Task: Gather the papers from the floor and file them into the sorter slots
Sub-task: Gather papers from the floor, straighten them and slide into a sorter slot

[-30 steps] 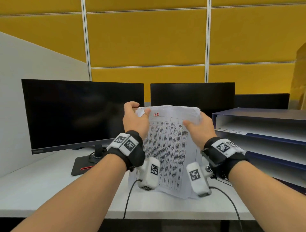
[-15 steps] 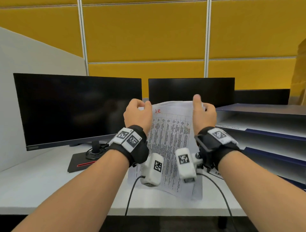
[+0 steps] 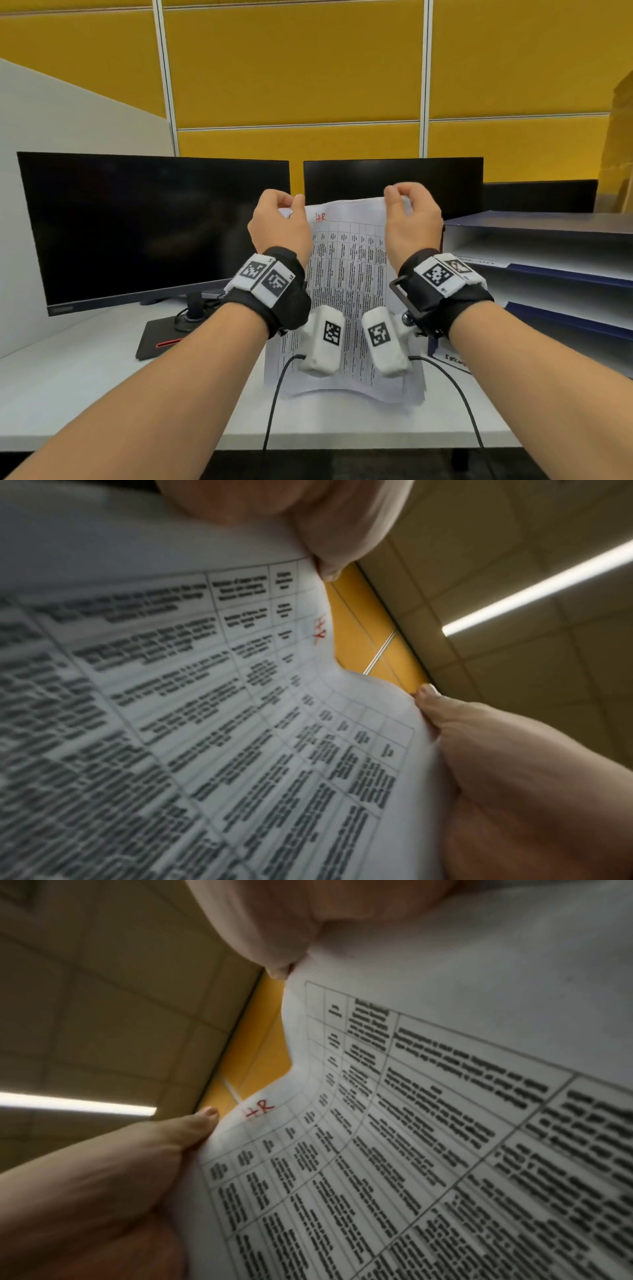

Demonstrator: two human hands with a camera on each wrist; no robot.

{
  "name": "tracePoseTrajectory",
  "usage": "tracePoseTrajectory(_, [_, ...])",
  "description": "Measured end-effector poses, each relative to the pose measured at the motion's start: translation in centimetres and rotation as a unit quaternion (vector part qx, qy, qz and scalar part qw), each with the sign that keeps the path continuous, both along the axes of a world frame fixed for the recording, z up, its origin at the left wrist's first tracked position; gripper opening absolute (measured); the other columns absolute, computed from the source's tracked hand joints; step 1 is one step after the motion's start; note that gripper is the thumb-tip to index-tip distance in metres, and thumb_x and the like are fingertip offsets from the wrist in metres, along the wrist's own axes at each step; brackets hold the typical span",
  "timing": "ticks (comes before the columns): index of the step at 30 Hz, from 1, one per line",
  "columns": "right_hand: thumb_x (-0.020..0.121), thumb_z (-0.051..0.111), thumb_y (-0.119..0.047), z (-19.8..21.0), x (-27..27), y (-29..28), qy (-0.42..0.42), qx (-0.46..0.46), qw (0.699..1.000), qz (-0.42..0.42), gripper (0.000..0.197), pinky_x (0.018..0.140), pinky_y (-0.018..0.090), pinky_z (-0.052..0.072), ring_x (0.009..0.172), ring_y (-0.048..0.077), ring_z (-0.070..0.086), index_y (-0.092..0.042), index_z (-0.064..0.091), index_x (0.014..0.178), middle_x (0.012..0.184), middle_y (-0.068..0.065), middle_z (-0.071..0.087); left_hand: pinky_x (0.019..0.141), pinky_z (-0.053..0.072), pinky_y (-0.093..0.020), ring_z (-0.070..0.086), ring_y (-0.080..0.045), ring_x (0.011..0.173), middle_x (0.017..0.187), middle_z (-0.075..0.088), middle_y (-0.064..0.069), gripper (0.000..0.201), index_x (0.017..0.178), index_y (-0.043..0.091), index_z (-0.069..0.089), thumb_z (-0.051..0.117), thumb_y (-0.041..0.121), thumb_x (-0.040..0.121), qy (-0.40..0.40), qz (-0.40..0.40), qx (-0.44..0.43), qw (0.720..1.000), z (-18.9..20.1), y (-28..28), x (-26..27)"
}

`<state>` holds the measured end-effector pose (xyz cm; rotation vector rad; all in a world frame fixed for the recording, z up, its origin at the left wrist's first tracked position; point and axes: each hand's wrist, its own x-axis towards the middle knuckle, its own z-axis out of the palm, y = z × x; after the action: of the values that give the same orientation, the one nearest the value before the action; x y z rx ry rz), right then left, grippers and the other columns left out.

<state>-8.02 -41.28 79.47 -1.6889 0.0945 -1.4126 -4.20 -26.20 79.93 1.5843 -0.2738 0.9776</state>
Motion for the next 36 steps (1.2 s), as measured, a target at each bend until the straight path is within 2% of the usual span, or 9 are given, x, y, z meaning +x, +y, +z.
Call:
tracePoseTrajectory(2, [0.096, 0.051, -0.032, 0.0, -0.4, -0.1, -0.018, -0.008, 1.000, 0.018, 0.016, 0.071, 0.014, 0.041, 0.079, -0.001, 0.051, -0.021, 0.062, 0.099, 0.083, -0.018, 0.055, 0.069, 0.036, -0.023, 0.047, -0.004, 0.073, 0.070, 0.049, 0.016, 0.017, 0.083, 0.017, 0.060, 0.063, 0.032, 0.090, 0.003, 0.006, -0.021, 1.000, 0.0, 0.4, 0.2])
tracePoseTrajectory(8, [0.089, 0.057, -0.044, -3.6, -1.1, -3.1, 0.085, 0.094, 0.977, 0.170, 0.047, 0.092, 0.038, 0.048, 0.109, 0.017, 0.057, -0.019, 0.046, 0.128, 0.122, 0.001, 0.056, 0.075, 0.048, -0.029, 0.059, -0.011, 0.084, 0.090, 0.058, 0.009, 0.045, 0.109, 0.019, 0.058, 0.067, 0.053, 0.080, 0.096, -0.064, -0.033, 0.993, -1.6, 1.6, 1.3])
tracePoseTrajectory(12, [0.087, 0.066, -0.016, -3.9, -1.7, -3.2, 0.127, 0.049, 0.979, 0.152, 0.033, 0.089, 0.037, 0.051, 0.104, 0.017, 0.061, -0.020, 0.053, 0.117, 0.113, 0.001, 0.062, 0.082, 0.055, -0.039, 0.066, -0.019, 0.088, 0.093, 0.067, 0.000, 0.050, 0.100, 0.015, 0.062, 0.060, 0.061, 0.081, 0.144, -0.123, -0.014, 0.982, -1.9, 1.1, 1.5])
tracePoseTrajectory(16, [0.086, 0.065, -0.011, -2.6, -1.8, -1.2, 0.058, 0.020, 0.994, 0.094, 0.023, 0.083, 0.039, 0.055, 0.092, 0.013, 0.064, -0.027, 0.058, 0.100, 0.094, -0.009, 0.064, 0.072, 0.041, -0.028, 0.056, -0.018, 0.081, 0.077, 0.054, 0.011, 0.037, 0.092, 0.017, 0.055, 0.053, 0.054, 0.090, 0.086, -0.072, -0.007, 0.994, -0.9, -0.5, -0.3])
tracePoseTrajectory(21, [0.085, 0.064, -0.006, -3.1, -2.9, 0.5, 0.038, -0.010, 0.989, 0.146, 0.026, 0.071, 0.019, 0.053, 0.083, 0.000, 0.061, -0.026, 0.058, 0.099, 0.090, -0.010, 0.063, 0.075, 0.039, -0.027, 0.053, -0.017, 0.087, 0.087, 0.052, 0.008, 0.032, 0.109, 0.017, 0.048, 0.056, 0.042, 0.093, 0.071, -0.080, -0.040, 0.993, -1.7, -1.6, -1.2])
tracePoseTrajectory(25, [0.082, 0.068, -0.009, -4.4, -3.0, -1.8, 0.101, 0.103, 0.970, 0.197, 0.030, 0.080, 0.030, 0.055, 0.091, 0.013, 0.065, -0.023, 0.058, 0.107, 0.105, 0.001, 0.067, 0.084, 0.052, -0.036, 0.059, -0.017, 0.094, 0.107, 0.057, 0.002, 0.058, 0.127, 0.018, 0.040, 0.067, 0.047, 0.084, 0.122, -0.144, -0.075, 0.979, -2.6, 0.1, -0.1])
tracePoseTrajectory(29, [0.085, 0.066, -0.006, -4.4, -3.8, -2.5, 0.119, 0.122, 0.956, 0.237, 0.023, 0.091, 0.042, 0.052, 0.100, 0.023, 0.065, -0.027, 0.060, 0.094, 0.105, 0.005, 0.069, 0.079, 0.058, -0.038, 0.067, -0.016, 0.091, 0.104, 0.068, -0.002, 0.053, 0.113, 0.016, 0.059, 0.063, 0.057, 0.079, 0.121, -0.157, -0.018, 0.980, -2.8, 1.0, 0.7])
tracePoseTrajectory(33, [0.082, 0.070, -0.014, -4.3, -4.3, -3.1, 0.127, 0.111, 0.951, 0.258, 0.028, 0.091, 0.045, 0.052, 0.103, 0.023, 0.065, -0.023, 0.060, 0.106, 0.109, 0.006, 0.069, 0.078, 0.057, -0.037, 0.066, -0.017, 0.091, 0.104, 0.063, 0.000, 0.048, 0.116, 0.021, 0.045, 0.066, 0.049, 0.083, 0.109, -0.171, -0.040, 0.978, -2.4, 2.2, 0.5])
tracePoseTrajectory(36, [0.071, 0.076, -0.025, -5.0, -4.4, -3.3, 0.155, 0.115, 0.944, 0.269, 0.047, 0.094, 0.053, 0.050, 0.105, 0.028, 0.064, -0.015, 0.060, 0.114, 0.111, 0.010, 0.068, 0.081, 0.057, -0.041, 0.069, -0.019, 0.091, 0.105, 0.067, -0.003, 0.065, 0.115, 0.018, 0.048, 0.065, 0.066, 0.074, 0.187, -0.229, 0.003, 0.955, -3.8, 2.9, 0.3])
